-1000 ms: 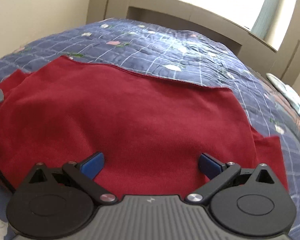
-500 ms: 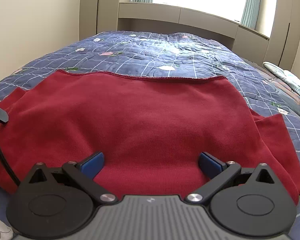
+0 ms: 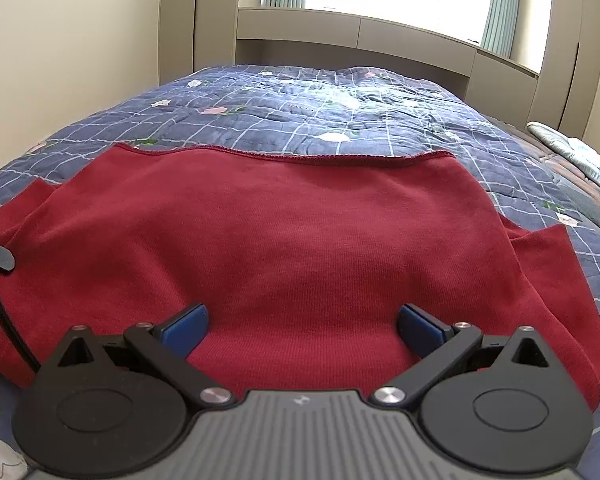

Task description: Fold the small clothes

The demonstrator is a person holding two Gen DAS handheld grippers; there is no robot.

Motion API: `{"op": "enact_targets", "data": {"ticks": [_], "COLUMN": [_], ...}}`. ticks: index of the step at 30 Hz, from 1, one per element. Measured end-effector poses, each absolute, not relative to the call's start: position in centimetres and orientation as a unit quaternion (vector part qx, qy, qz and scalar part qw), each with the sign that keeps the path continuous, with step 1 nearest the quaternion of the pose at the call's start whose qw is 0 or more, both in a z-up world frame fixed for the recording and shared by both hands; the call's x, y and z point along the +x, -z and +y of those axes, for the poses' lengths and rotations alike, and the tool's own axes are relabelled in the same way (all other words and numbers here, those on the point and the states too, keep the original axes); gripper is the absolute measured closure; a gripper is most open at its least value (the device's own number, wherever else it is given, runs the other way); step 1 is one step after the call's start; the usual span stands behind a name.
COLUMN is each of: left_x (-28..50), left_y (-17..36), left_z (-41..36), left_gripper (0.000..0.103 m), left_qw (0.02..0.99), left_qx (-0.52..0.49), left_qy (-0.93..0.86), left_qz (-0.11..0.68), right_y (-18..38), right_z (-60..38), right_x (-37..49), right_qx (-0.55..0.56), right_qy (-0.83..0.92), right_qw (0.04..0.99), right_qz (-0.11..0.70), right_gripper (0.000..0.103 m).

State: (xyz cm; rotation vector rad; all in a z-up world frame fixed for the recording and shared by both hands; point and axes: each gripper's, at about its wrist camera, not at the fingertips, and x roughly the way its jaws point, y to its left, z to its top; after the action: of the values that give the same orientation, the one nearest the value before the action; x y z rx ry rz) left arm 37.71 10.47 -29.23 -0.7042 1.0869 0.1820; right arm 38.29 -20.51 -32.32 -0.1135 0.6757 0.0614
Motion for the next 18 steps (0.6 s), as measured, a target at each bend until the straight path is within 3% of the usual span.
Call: {"op": "enact_targets", "data": {"ticks": [2,10,18], "left_x": [37.7,37.8,38.8], "left_y": [28.7,26.6,22.6], "left_z": [10.0,8.5,5.8], "left_gripper": [0.084,0.088,0.088], "left_qw": [0.8,0.824,0.852], "left_qx": [-0.322,-0.287,-0.248], "left_qy": [-0.084,-0.083,-0.048], "left_qz": [0.5,0.481,0.459], "right_y": [32.3,29.3,25.1], "right_z": [-20.5,-20.6,-25.5], "right_x": [38.3,40.4,38.2], "right_qx": [-0.054,-0.086,-0.088], "right_qy": [-0.031,-0.067,-0.057], "right_qw": [0.941,0.9,0.918], "right_qz": [0.333,0.421,0.384], "right_gripper": [0.0,0.0,0.0]}}
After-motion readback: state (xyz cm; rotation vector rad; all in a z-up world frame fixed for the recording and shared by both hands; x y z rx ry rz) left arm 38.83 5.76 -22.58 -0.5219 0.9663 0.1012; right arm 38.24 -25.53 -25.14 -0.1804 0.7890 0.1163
